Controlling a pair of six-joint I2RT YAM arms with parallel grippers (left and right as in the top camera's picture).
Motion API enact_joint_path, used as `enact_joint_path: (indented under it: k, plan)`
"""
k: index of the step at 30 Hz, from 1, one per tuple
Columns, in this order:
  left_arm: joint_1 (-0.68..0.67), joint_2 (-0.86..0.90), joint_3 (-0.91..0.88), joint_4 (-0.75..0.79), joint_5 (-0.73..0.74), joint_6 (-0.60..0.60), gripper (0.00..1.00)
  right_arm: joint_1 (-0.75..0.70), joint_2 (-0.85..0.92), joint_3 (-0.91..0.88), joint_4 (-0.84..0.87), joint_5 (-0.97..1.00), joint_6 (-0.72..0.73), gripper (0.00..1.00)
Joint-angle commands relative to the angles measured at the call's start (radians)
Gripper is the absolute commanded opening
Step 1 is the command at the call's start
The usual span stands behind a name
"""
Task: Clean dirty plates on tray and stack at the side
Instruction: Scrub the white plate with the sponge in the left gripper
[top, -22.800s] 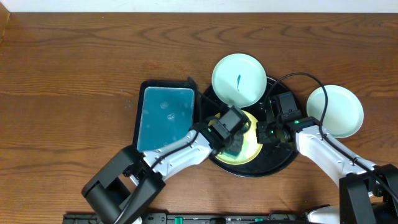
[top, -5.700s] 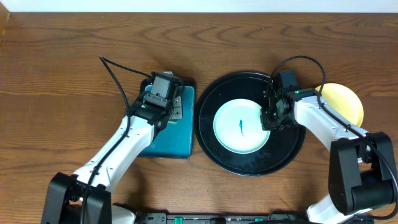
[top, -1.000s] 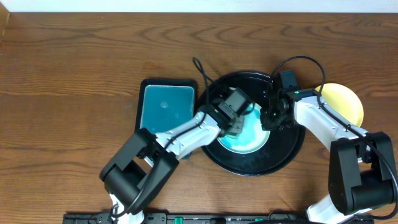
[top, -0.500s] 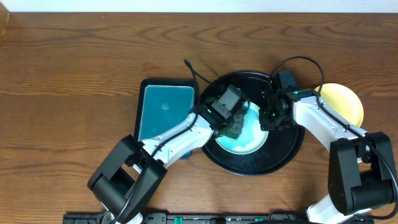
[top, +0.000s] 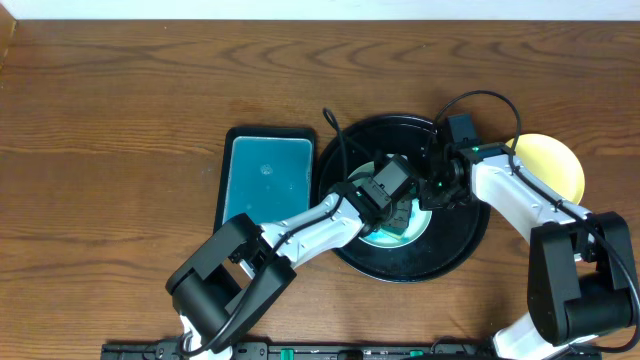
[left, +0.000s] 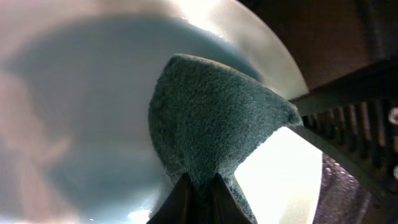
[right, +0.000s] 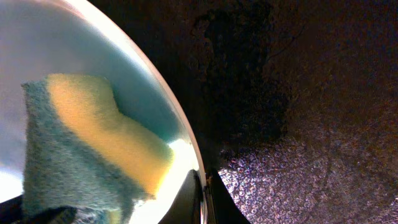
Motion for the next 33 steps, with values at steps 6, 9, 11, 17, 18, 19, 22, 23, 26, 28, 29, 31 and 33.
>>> enact_joint_path:
  k: [6,9,11,17,18,19,22,23,26,28,29,31,33]
  plan:
    - [0.102,0.038,-0.013,-0.135,-0.271,-0.001,0.08,-0.001,-0.011,-0.009,-0.004,0.035,0.01,0.01]
    - [0.138,0.011,-0.013,-0.164,-0.271,0.029,0.07,-0.001,-0.011,-0.009,-0.004,0.035,0.01,0.01]
    - [0.15,-0.018,-0.013,-0.173,-0.271,0.064,0.07,0.0,-0.011,-0.009,-0.003,0.035,0.01,0.01]
    - [0.14,-0.144,-0.013,-0.2,-0.188,0.074,0.07,-0.001,-0.011,-0.009,-0.004,0.035,0.01,0.01]
    - [0.135,-0.159,-0.013,-0.198,-0.153,0.074,0.07,-0.001,-0.011,-0.009,-0.004,0.035,0.01,0.01]
    - [0.129,-0.171,-0.013,-0.194,-0.117,0.072,0.08,-0.001,-0.011,-0.009,-0.003,0.035,0.01,0.01]
    - [0.099,-0.178,-0.014,-0.176,-0.075,0.06,0.08,-0.001,-0.011,-0.009,-0.003,0.035,0.01,0.01]
    - [0.087,-0.174,-0.014,-0.168,-0.077,0.058,0.07,0.0,-0.011,-0.009,-0.003,0.035,0.01,0.01]
    - [0.054,-0.149,-0.015,-0.121,-0.077,0.051,0.08,-0.001,-0.011,-0.009,-0.003,0.035,0.01,0.01]
    - [0.034,-0.119,-0.015,-0.078,-0.077,0.047,0.07,-0.001,-0.011,-0.009,-0.004,0.035,0.01,0.01]
    - [0.029,-0.104,-0.015,-0.064,-0.078,0.036,0.07,-0.001,-0.011,-0.009,-0.005,0.035,0.01,0.01]
    - [0.02,-0.074,-0.015,-0.039,-0.077,0.015,0.08,-0.001,-0.011,-0.009,-0.005,0.035,0.01,0.01]
    - [0.016,-0.047,-0.015,-0.024,-0.074,-0.004,0.08,-0.001,-0.011,-0.009,-0.005,0.035,0.01,0.02]
